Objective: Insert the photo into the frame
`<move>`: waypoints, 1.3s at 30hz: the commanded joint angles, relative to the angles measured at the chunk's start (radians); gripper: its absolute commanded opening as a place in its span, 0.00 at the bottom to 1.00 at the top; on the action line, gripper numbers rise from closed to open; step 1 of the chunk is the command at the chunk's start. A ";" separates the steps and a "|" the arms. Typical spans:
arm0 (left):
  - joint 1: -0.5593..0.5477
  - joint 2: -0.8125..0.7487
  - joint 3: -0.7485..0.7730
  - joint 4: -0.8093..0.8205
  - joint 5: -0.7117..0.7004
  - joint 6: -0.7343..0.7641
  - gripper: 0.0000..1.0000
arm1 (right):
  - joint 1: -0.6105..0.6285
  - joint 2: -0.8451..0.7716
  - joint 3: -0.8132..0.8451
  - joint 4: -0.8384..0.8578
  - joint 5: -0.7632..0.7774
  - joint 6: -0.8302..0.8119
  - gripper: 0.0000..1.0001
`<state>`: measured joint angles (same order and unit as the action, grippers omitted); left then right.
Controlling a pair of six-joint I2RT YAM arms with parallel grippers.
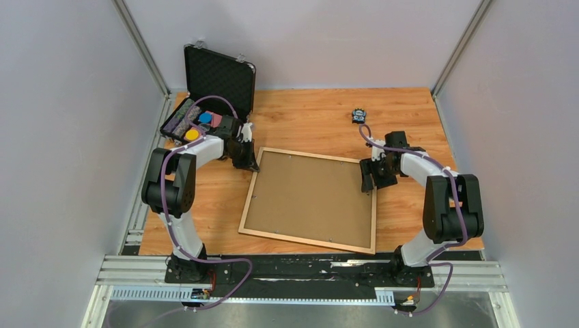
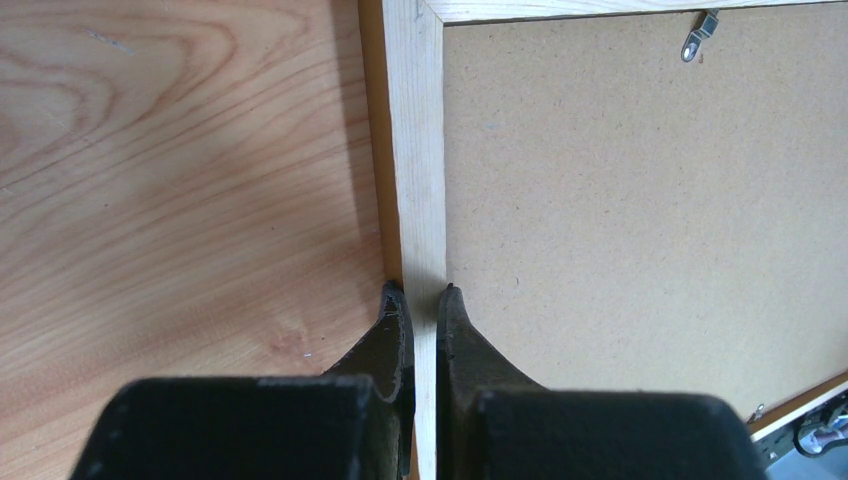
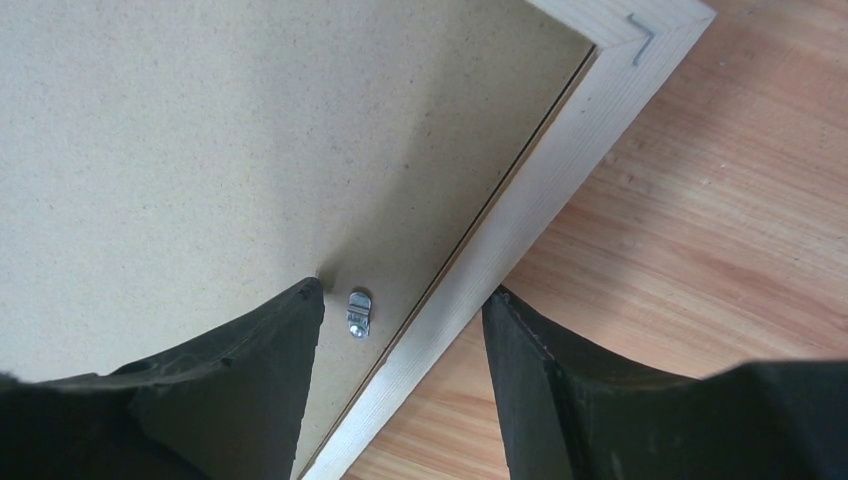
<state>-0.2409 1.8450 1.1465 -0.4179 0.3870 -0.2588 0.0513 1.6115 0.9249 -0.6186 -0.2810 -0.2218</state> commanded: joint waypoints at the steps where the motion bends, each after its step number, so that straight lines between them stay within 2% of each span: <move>1: -0.009 0.028 -0.009 -0.027 0.025 0.026 0.00 | 0.005 -0.039 -0.025 -0.013 -0.027 -0.055 0.62; 9: -0.009 0.029 -0.008 -0.029 0.025 0.027 0.00 | 0.004 -0.036 -0.015 -0.017 -0.029 -0.103 0.57; 20: -0.009 0.032 -0.006 -0.031 0.027 0.030 0.00 | 0.002 -0.011 0.002 -0.017 -0.037 -0.105 0.32; 26: -0.008 0.031 -0.004 -0.033 0.028 0.030 0.00 | -0.001 -0.026 0.007 -0.035 -0.052 -0.149 0.24; 31: -0.008 0.033 -0.003 -0.033 0.028 0.031 0.00 | -0.002 -0.023 0.015 -0.078 -0.090 -0.210 0.24; 39: -0.005 0.033 -0.001 -0.036 0.026 0.031 0.00 | -0.001 0.003 0.008 -0.117 -0.118 -0.325 0.35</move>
<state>-0.2401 1.8450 1.1473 -0.4194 0.3870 -0.2554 0.0315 1.5955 0.9287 -0.6739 -0.3115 -0.4320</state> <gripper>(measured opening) 0.040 0.345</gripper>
